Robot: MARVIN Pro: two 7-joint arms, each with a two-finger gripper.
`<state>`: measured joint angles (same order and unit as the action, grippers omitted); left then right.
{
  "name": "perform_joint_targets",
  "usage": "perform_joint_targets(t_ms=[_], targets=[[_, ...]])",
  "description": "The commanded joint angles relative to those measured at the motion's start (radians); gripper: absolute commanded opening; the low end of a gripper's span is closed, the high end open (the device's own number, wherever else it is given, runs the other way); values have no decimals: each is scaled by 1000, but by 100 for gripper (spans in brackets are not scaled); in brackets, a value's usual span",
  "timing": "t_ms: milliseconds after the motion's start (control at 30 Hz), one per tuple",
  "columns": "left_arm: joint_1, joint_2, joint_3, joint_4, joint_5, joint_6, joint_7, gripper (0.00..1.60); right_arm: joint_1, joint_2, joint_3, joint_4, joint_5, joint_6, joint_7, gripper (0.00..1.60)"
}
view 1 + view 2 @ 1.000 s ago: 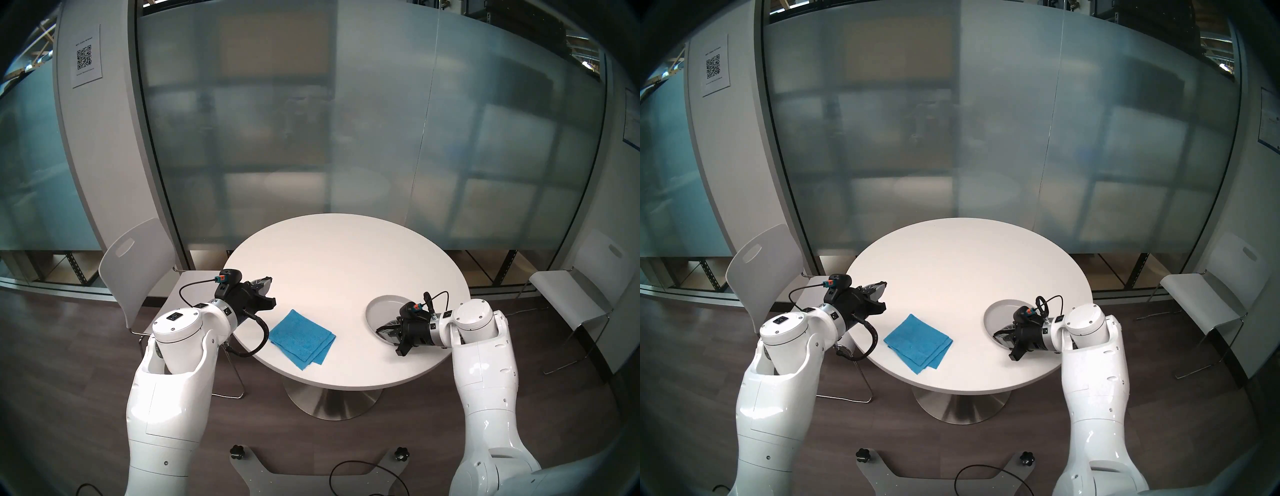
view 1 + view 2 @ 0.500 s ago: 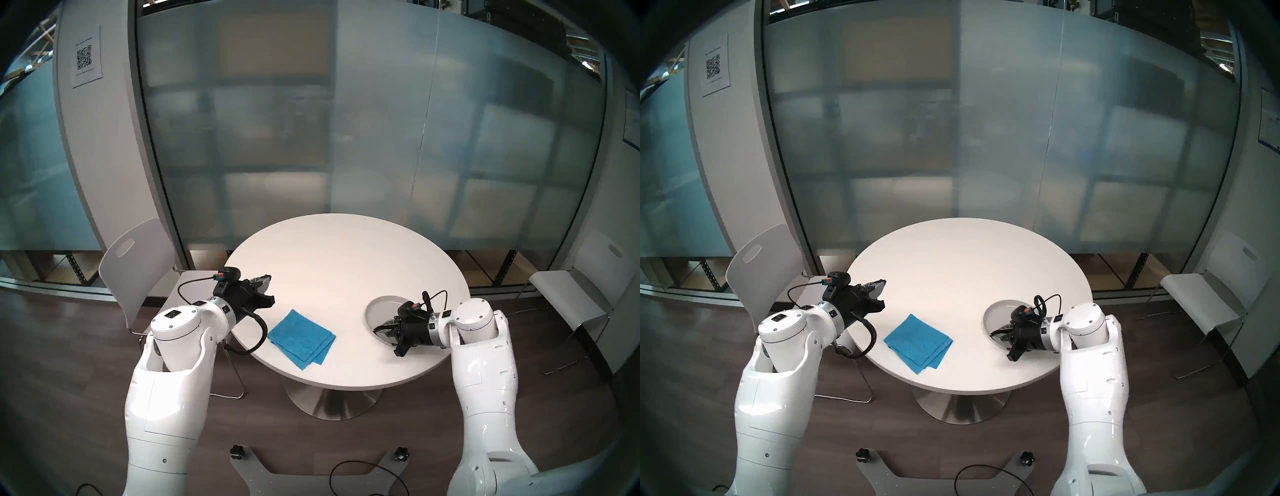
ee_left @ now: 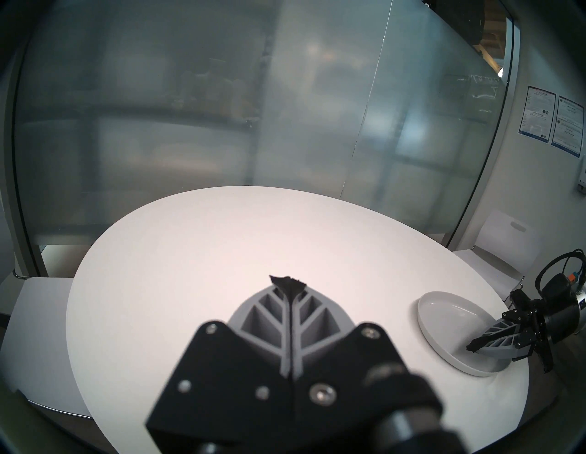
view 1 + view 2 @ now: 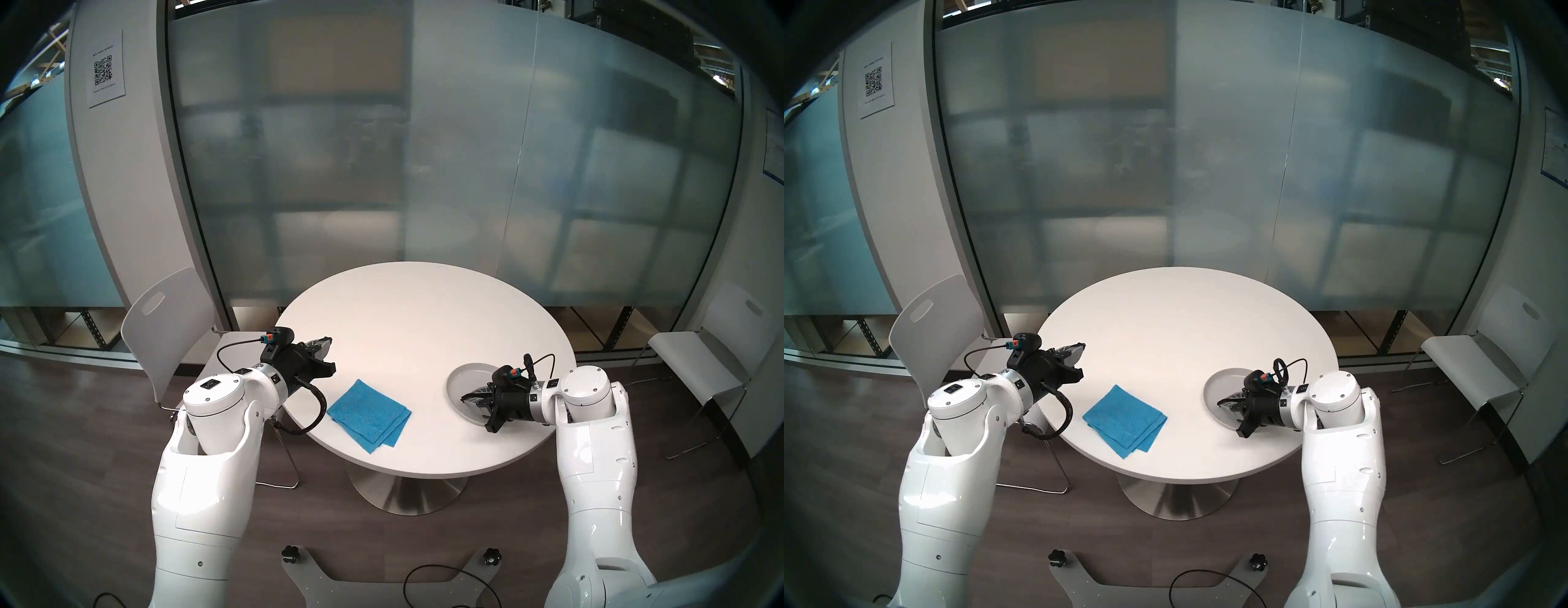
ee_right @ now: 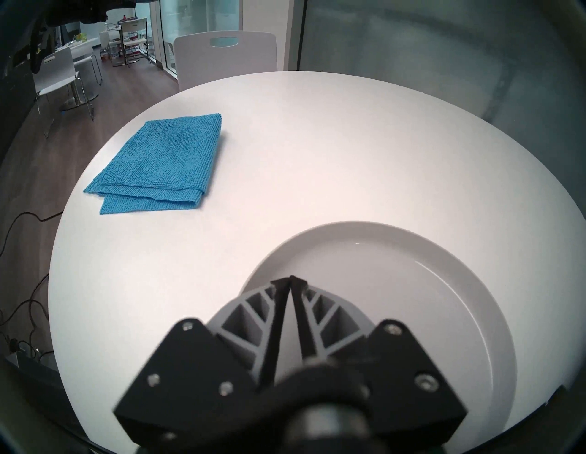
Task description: Fold the napkin in half twice and place it beside the plate
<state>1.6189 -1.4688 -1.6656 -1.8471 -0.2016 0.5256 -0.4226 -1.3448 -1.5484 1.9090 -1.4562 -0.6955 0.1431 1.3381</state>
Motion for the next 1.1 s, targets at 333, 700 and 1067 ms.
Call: perform_joint_targets(t_ms=[333, 700, 1067], targets=[[3, -2, 0, -19, 1, -2, -2, 0, -14, -21, 6, -61, 16, -3, 34, 112], [2, -4, 0, -15, 1, -7, -4, 0, -38, -28, -4, -65, -13, -27, 19, 134], [13, -2, -11, -21, -1, -9, -4, 0, -32, -34, -14, -24, -41, -56, -29, 128]])
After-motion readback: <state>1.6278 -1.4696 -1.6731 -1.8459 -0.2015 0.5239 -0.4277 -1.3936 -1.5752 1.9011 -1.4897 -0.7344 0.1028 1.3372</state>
